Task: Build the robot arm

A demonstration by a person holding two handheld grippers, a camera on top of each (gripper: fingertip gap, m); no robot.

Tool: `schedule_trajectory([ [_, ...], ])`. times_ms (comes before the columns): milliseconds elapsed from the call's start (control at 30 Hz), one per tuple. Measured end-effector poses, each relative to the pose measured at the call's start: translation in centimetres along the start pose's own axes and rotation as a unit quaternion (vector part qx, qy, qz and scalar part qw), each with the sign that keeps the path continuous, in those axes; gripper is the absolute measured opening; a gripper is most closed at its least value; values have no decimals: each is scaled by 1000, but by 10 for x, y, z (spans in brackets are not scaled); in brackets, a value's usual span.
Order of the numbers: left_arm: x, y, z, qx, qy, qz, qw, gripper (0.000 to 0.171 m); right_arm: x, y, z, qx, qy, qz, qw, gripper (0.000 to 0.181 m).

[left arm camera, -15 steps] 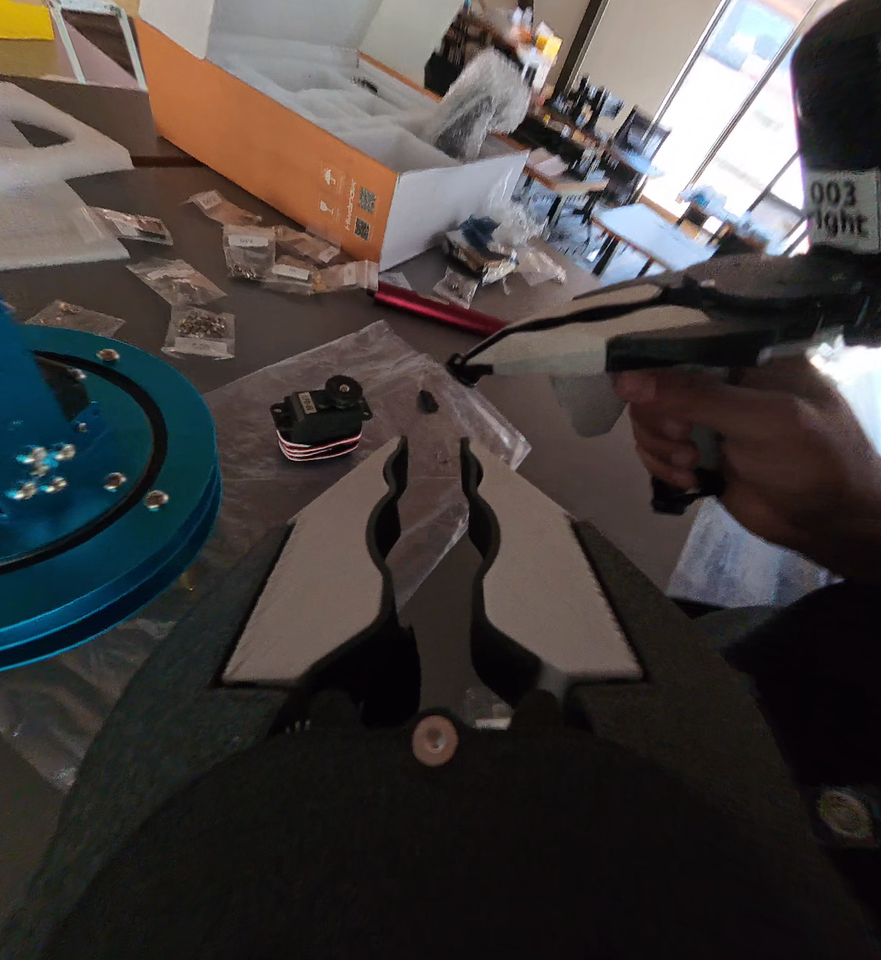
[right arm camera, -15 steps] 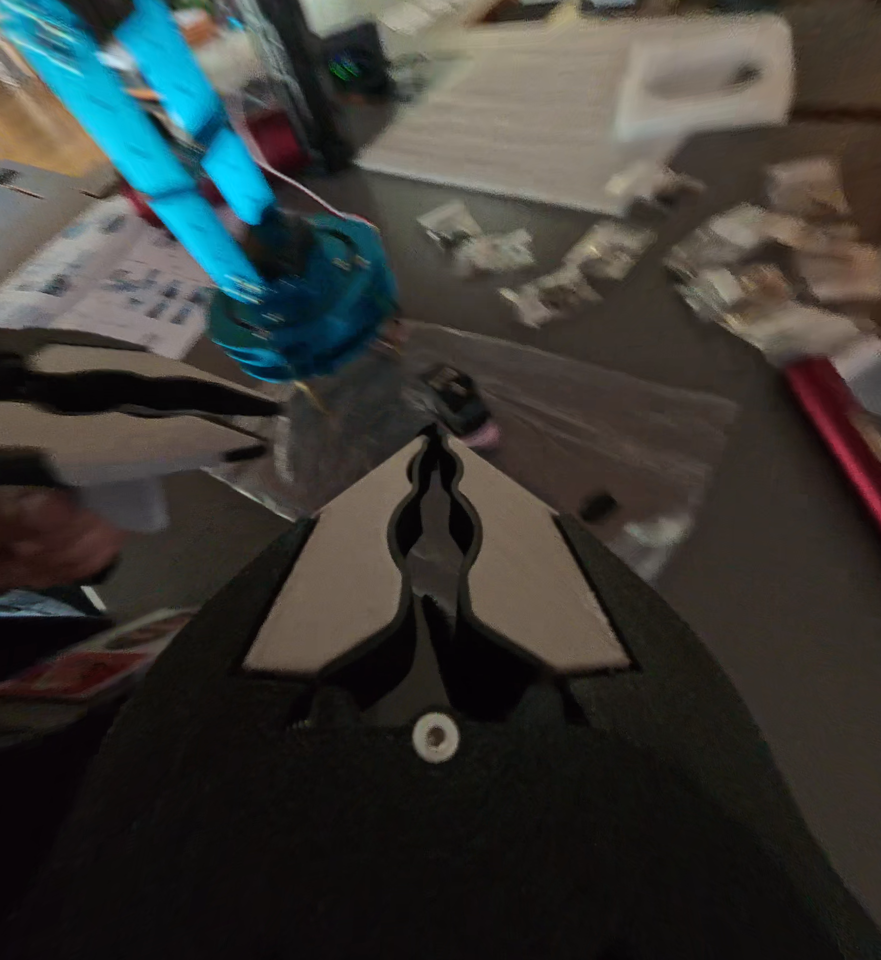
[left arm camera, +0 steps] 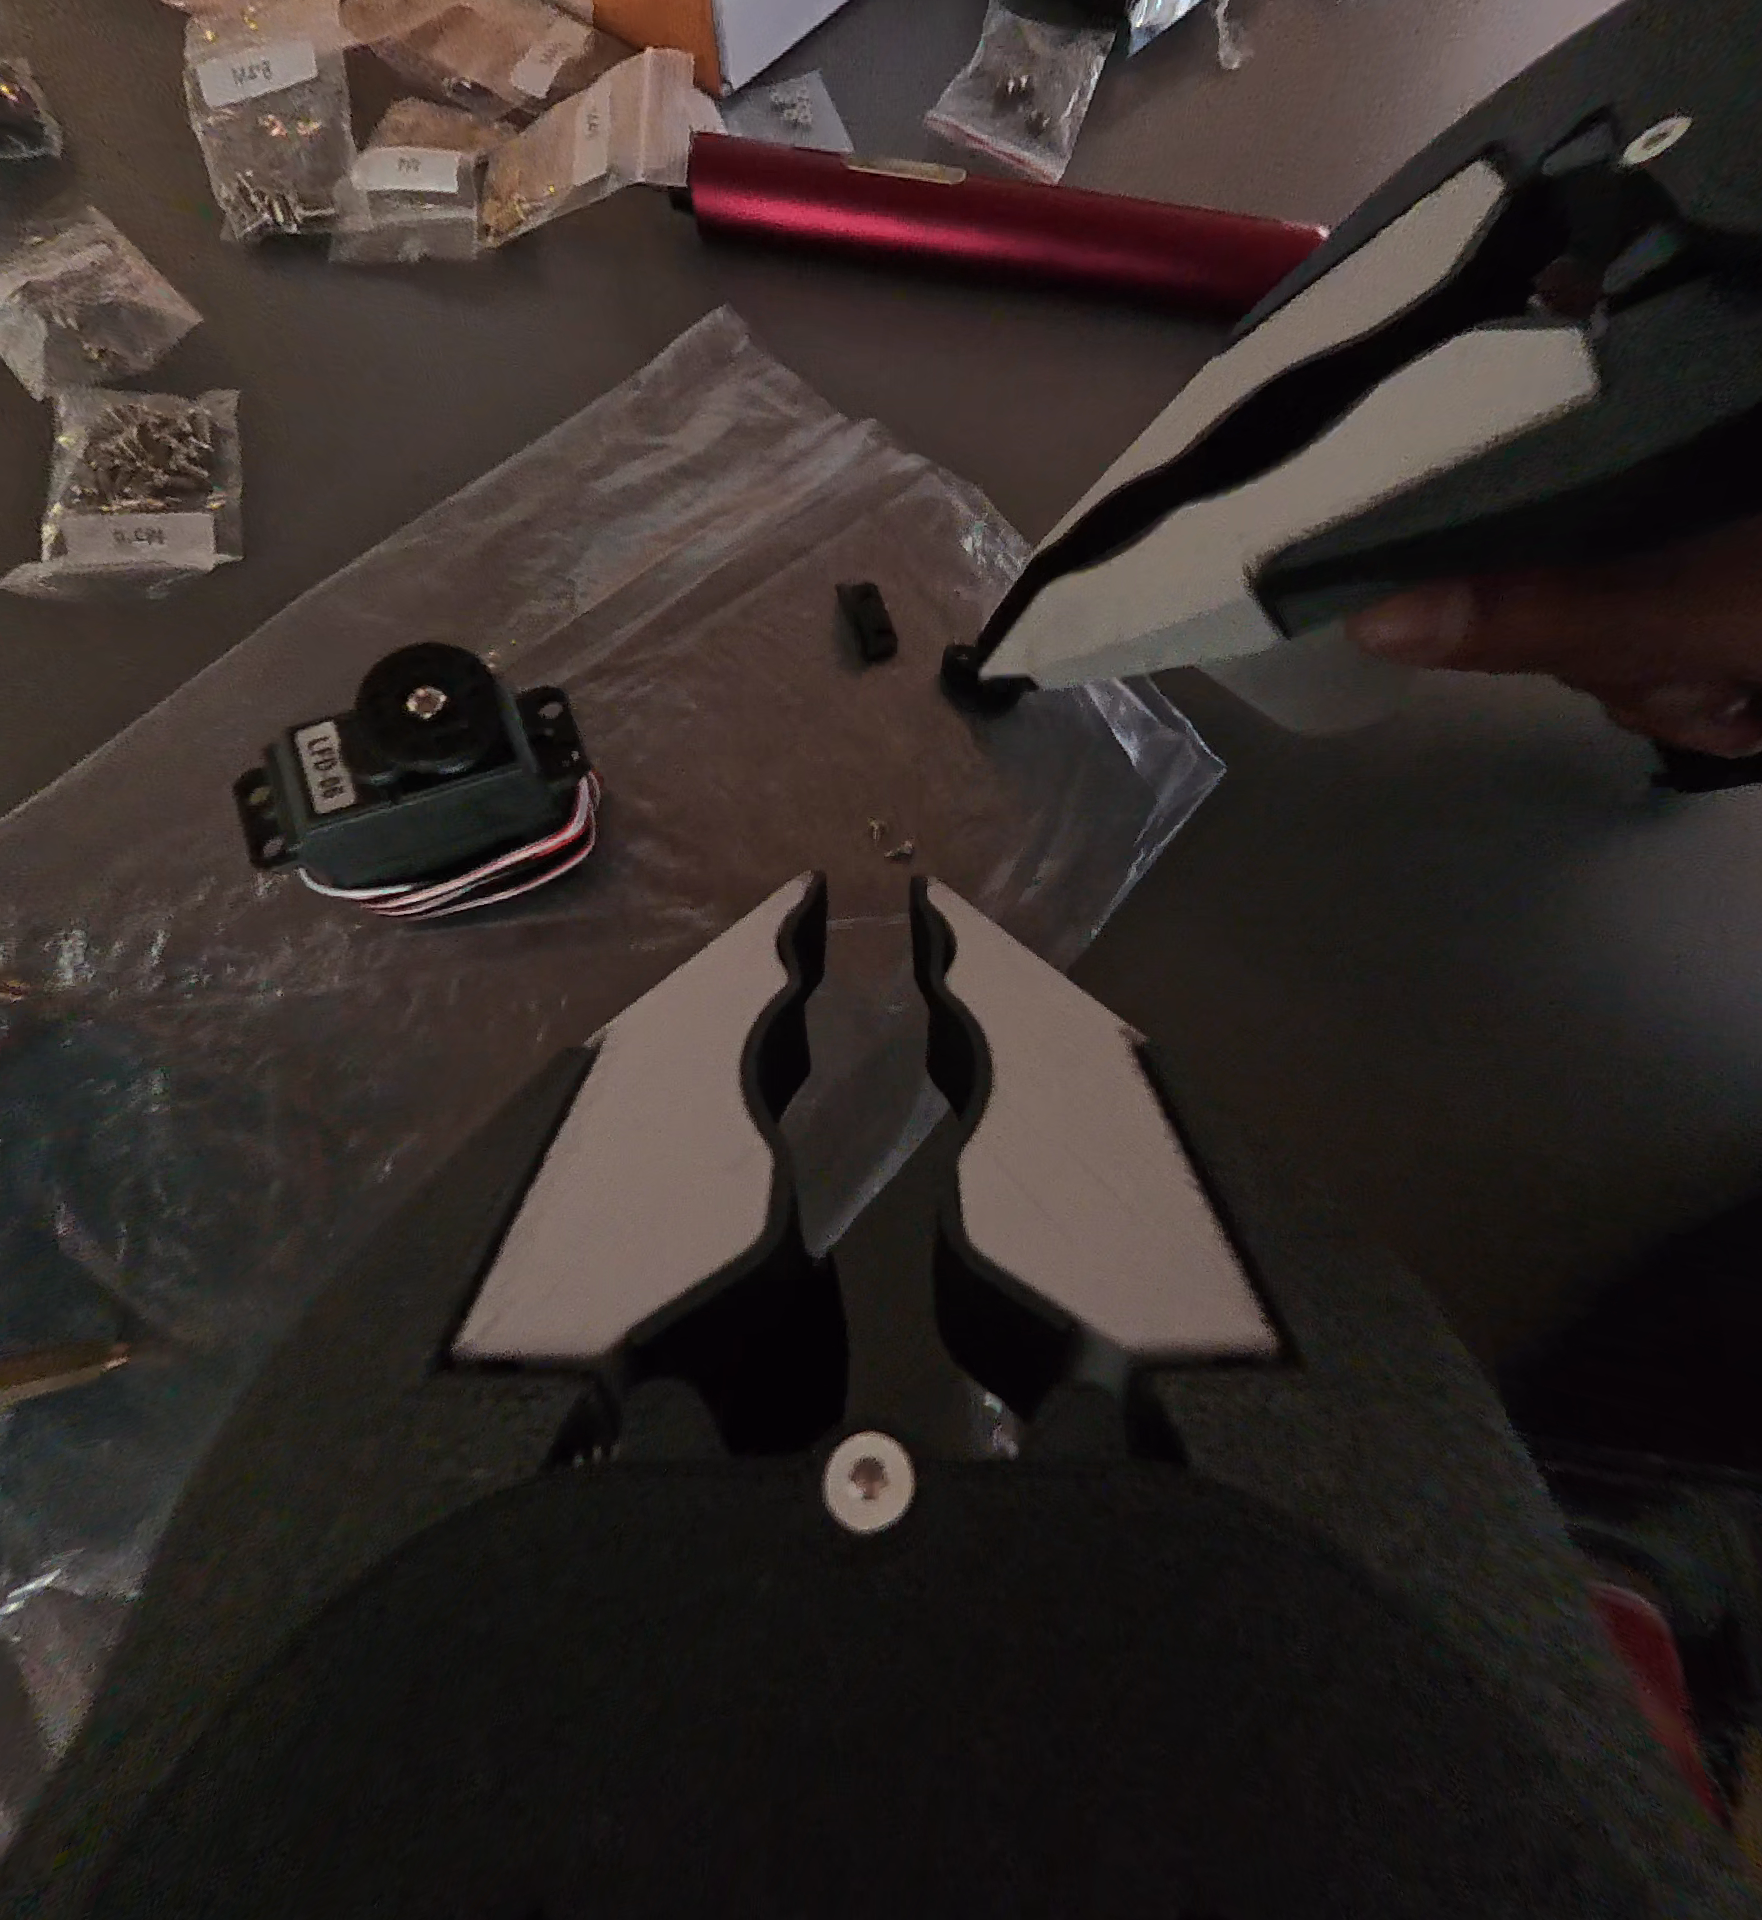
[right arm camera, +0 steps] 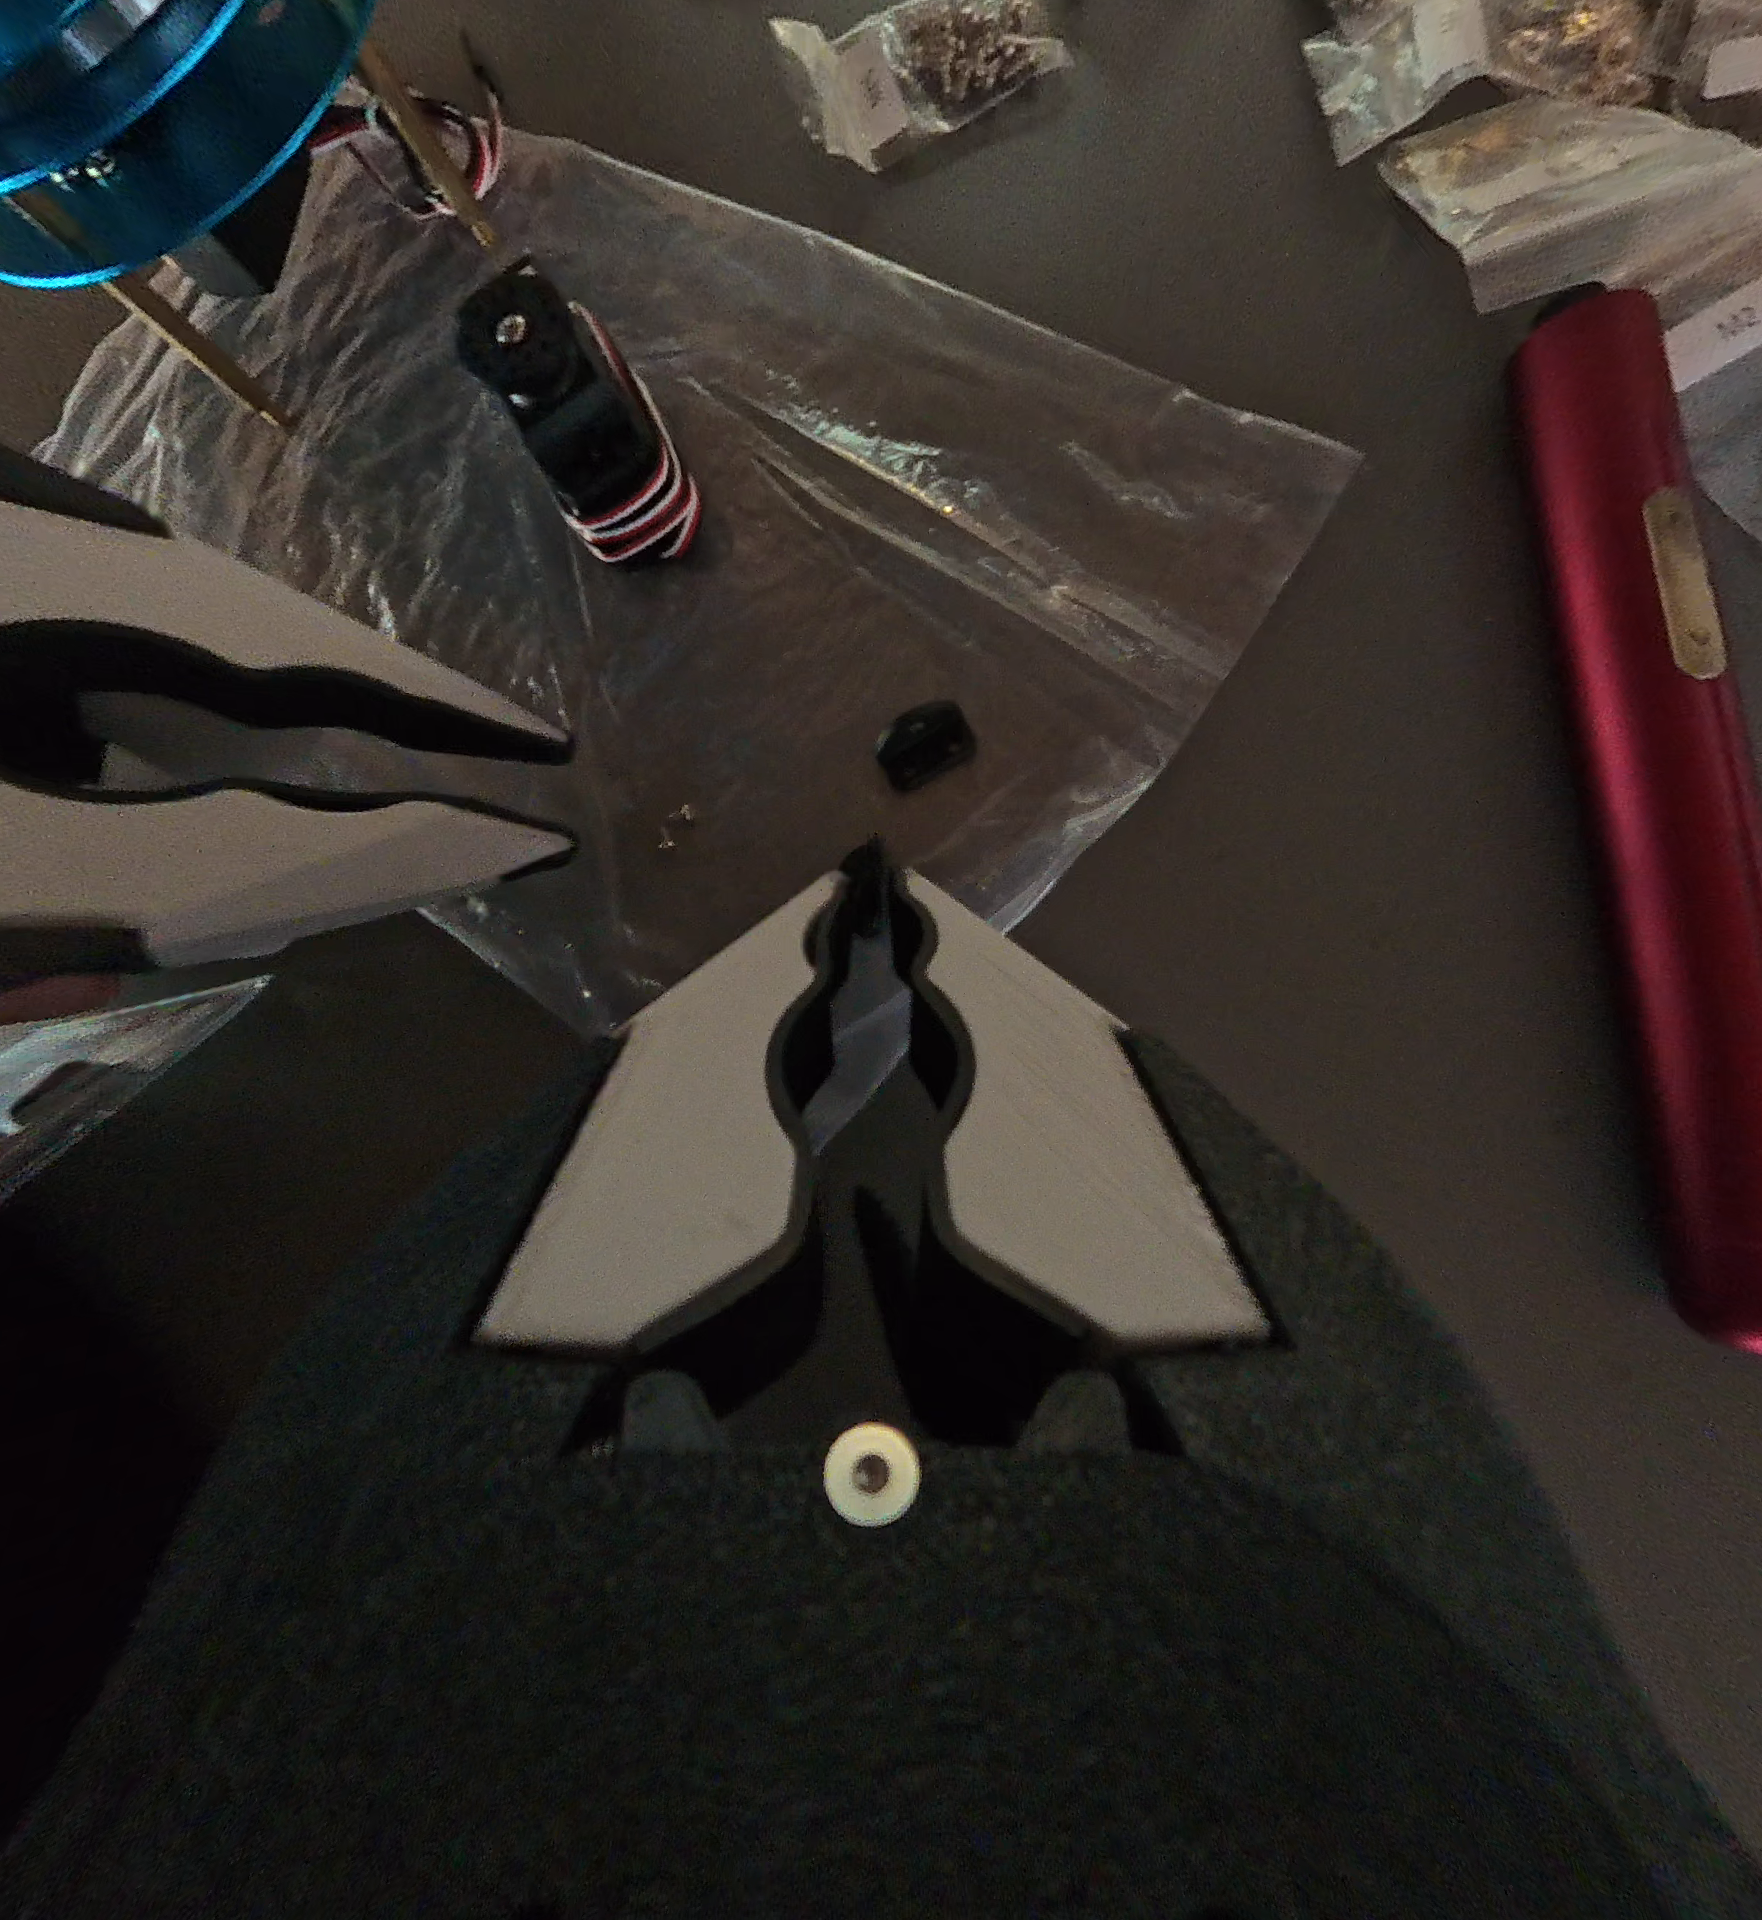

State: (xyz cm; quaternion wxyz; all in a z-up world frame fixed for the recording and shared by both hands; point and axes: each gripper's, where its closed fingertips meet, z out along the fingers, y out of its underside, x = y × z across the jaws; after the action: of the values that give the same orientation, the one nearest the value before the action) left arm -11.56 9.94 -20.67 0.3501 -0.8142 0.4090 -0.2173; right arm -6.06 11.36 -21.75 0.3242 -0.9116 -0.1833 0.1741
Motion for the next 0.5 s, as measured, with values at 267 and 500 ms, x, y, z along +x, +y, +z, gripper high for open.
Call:
schedule_trajectory([
  [267,8,-1,15,-28,-19,9,999,14,-8,-4,-18,34,-91,-32,995,12],
  [500,4,2,8,-36,-38,-9,999,10,-21,-4,-24,29,-150,-138,978,13],
])
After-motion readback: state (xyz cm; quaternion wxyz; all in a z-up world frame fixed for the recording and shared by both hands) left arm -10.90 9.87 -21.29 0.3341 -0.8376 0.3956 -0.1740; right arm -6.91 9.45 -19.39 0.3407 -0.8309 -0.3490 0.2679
